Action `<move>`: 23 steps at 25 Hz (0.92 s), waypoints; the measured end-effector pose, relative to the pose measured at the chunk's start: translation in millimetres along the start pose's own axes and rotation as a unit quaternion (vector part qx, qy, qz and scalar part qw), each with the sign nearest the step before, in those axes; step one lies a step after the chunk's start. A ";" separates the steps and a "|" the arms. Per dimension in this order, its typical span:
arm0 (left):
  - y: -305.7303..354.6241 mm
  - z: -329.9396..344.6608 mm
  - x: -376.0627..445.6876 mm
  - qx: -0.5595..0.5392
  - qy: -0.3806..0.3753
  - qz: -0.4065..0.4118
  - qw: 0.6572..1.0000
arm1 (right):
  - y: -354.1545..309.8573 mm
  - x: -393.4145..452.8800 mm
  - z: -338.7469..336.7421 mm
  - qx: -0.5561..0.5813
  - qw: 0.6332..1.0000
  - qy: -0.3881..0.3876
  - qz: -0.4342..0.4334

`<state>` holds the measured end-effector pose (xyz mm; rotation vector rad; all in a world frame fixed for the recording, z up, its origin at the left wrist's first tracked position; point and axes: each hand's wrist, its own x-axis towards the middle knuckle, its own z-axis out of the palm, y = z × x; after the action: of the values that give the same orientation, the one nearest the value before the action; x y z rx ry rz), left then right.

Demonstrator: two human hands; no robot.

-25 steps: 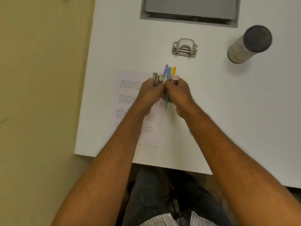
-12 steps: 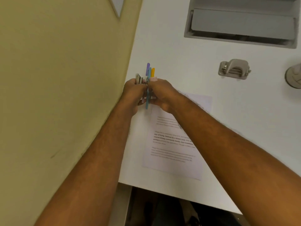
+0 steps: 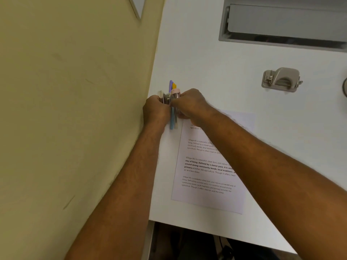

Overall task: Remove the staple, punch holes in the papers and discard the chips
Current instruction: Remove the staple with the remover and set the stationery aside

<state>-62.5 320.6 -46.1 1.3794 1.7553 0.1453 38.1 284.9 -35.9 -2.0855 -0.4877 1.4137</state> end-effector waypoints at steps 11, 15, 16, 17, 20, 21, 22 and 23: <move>-6.3 2.9 -3.9 0.092 0.076 0.063 0.991 | 13.5 10.9 -13.4 -0.095 0.986 0.106 -0.090; -8.8 2.8 -9.3 0.133 0.107 0.080 0.982 | 14.7 15.4 -11.0 -0.108 0.983 0.107 -0.103; -9.6 3.3 -10.1 0.141 0.108 0.083 0.981 | 14.4 16.2 -9.9 -0.108 0.983 0.107 -0.104; -10.1 3.7 -10.9 0.149 0.108 0.087 0.979 | 13.5 16.4 -8.9 -0.109 0.982 0.109 -0.104; -11.2 4.1 -10.3 0.167 0.108 0.097 0.975 | 11.3 16.6 -7.8 -0.139 0.978 0.112 -0.109; -11.7 4.1 -10.1 0.170 0.109 0.100 0.974 | 11.1 16.6 -8.2 -0.147 0.977 0.110 -0.110; -12.2 4.1 -9.9 0.170 0.110 0.103 0.974 | 10.9 16.7 -8.7 -0.150 0.977 0.108 -0.108; -13.1 4.4 -9.6 0.167 0.111 0.105 0.974 | 10.9 16.8 -9.2 -0.151 0.977 0.107 -0.106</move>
<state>-69.0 305.9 -50.9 1.8557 1.8735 0.1269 52.7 284.0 -52.4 -2.3097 -0.8510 1.0295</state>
